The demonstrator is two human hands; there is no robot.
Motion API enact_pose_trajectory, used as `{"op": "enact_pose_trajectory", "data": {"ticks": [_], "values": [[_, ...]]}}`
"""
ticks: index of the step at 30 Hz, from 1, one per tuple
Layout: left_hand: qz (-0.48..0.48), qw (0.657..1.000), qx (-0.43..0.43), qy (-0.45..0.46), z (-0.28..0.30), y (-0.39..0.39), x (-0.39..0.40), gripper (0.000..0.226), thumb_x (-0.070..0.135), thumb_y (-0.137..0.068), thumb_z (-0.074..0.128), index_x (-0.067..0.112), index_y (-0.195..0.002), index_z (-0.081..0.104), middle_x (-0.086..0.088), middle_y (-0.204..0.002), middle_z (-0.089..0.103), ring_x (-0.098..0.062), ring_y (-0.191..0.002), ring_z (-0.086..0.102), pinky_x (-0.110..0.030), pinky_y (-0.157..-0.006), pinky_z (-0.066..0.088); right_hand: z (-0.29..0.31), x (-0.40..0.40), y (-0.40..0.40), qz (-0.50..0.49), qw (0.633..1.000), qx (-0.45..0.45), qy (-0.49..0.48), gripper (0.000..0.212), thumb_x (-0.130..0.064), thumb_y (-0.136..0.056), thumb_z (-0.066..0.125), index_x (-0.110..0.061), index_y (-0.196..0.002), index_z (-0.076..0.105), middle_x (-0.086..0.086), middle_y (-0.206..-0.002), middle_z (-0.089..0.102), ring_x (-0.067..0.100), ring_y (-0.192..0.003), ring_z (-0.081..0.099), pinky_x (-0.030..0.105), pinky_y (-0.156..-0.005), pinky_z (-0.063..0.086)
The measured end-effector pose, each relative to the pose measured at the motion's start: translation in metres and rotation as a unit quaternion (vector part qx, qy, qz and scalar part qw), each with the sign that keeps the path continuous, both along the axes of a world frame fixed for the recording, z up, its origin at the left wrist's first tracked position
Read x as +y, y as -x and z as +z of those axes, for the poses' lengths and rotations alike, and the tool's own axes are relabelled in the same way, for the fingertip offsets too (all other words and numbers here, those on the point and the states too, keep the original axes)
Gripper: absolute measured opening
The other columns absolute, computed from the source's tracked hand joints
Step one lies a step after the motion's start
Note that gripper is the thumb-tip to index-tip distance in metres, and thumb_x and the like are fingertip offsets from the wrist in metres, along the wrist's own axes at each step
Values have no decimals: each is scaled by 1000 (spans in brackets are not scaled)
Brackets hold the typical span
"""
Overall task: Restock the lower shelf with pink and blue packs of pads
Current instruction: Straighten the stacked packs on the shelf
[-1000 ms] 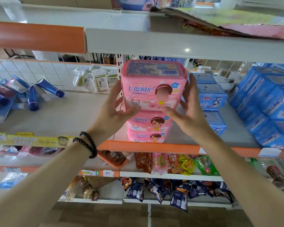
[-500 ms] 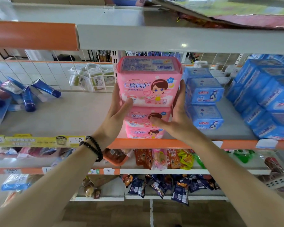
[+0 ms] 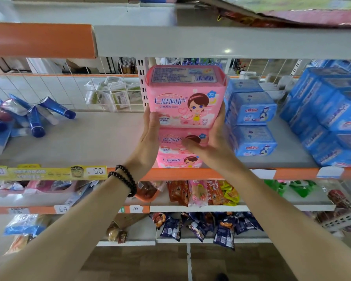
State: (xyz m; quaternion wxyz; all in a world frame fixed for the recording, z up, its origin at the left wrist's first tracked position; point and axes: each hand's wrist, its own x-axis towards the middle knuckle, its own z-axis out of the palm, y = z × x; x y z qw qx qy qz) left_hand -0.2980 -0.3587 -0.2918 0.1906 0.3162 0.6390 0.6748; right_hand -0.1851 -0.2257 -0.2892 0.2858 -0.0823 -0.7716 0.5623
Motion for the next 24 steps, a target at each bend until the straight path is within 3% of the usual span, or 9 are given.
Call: {"op": "enact_pose_trajectory", "data": {"ticks": [3,5,7,9,11,14,19,21,24], "values": [[8,1000,8,-4,-2,0,-3,49,46,-109,12,27,-151,29,22,-131,59,7,-125,54,-12,-94,47,5,1,-6,16,1000,-14,2,110,12,-86,67,-13,-155,-16,4,-149,41,0,-130,50,18,-98,49],[10,1000,16,-16,-3,1,-6,54,53,-107,19,29,-155,25,14,-148,50,-1,-139,43,-31,-114,41,6,3,-12,15,1000,-16,-6,106,11,-90,63,-13,-154,-18,-8,-147,38,-10,-128,47,17,-101,46],[14,999,28,-35,-1,3,-11,61,47,-105,31,21,-158,21,3,-156,44,-13,-145,39,-47,-120,33,11,10,-15,-2,1000,-11,-24,100,1,-93,63,-13,-155,-15,-11,-151,33,-14,-132,40,15,-105,42],[13,996,67,-54,4,10,-13,52,28,-105,42,11,-154,33,-8,-148,52,-26,-140,46,-55,-115,39,18,17,-16,-23,999,-12,-34,89,-21,-96,64,-15,-158,1,-3,-158,31,2,-144,34,35,-116,37],[16,992,113,-51,11,15,-14,42,14,-103,46,8,-144,47,-10,-138,62,-31,-132,54,-60,-110,42,21,24,-14,-35,998,-3,-56,71,-31,-97,58,-12,-156,23,1,-154,43,14,-143,39,50,-117,34],[27,989,144,-29,20,24,-14,39,9,-102,48,8,-141,54,-4,-132,67,-27,-128,59,-56,-108,46,27,31,-7,-42,996,-15,-73,55,-30,-102,50,-13,-152,34,0,-147,52,15,-136,49,46,-112,43],[42,985,169,0,37,35,-8,34,15,-95,51,3,-123,65,1,-112,73,-10,-105,68,-42,-94,57,41,34,10,-74,991,17,-107,57,-27,-100,50,-5,-151,34,6,-142,57,17,-132,53,47,-111,44],[32,986,162,7,40,42,-3,29,13,-95,50,0,-117,65,2,-107,73,-6,-98,69,-35,-88,58,44,38,18,-80,990,9,-117,56,-24,-100,50,-4,-150,36,7,-141,58,14,-129,56,41,-110,44],[27,985,170,6,46,58,6,26,11,-90,52,5,-112,63,-12,-106,73,-16,-93,66,-46,-88,58,44,51,32,-86,989,11,-119,45,-18,-99,50,-1,-141,45,0,-126,64,-2,-109,60,24,-97,49]]}}
